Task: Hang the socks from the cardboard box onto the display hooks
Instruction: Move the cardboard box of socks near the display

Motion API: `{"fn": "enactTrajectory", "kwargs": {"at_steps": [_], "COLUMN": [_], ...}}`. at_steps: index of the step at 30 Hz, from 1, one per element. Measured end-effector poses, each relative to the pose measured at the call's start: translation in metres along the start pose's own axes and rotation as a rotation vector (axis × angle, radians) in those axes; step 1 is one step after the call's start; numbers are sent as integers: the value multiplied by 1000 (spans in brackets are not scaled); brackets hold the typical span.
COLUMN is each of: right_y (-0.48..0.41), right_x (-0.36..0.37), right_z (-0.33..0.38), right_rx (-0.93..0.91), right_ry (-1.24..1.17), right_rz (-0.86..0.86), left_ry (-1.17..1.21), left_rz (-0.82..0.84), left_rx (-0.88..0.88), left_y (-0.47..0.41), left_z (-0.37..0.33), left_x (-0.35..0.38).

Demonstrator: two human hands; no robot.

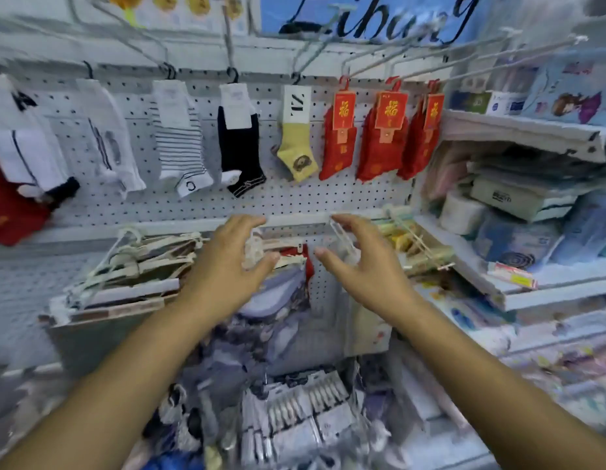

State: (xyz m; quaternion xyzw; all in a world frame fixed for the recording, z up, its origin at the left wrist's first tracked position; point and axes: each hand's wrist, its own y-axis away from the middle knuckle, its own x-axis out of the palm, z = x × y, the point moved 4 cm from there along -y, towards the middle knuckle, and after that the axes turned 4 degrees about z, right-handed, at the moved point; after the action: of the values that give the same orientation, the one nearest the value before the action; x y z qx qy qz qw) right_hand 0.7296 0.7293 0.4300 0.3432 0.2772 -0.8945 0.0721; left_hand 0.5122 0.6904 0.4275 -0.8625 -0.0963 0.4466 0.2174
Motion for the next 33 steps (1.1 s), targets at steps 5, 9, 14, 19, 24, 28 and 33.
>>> {"fn": "enactTrajectory", "kwargs": {"at_steps": [5,9,14,19,24,28,33], "right_y": [66,116,165,188,192,190,184], "right_x": [112,206,314,399,479,544,622], "right_z": [63,110,160,204,241,268,320], "right_rx": [17,45,-4,-150,-302,-370,-603], "right_ry": [-66,-142,-174,-210,-209,-157,-120], "right_rz": [196,398,627,863,1081,1254,1423], "left_ry": [-72,-68,-78,-90,-129,-189,-254], "left_rz": [90,98,-6,-169,-307,-369,-523], "left_rx": [-130,-315,-625,-958,-1297,-1540,-1767], "left_y": [129,236,363,469,541,583,621], "left_z": [77,134,194,232,258,279,300], "left_x": [-38,-74,-122,-149,-156,-158,-167]}}
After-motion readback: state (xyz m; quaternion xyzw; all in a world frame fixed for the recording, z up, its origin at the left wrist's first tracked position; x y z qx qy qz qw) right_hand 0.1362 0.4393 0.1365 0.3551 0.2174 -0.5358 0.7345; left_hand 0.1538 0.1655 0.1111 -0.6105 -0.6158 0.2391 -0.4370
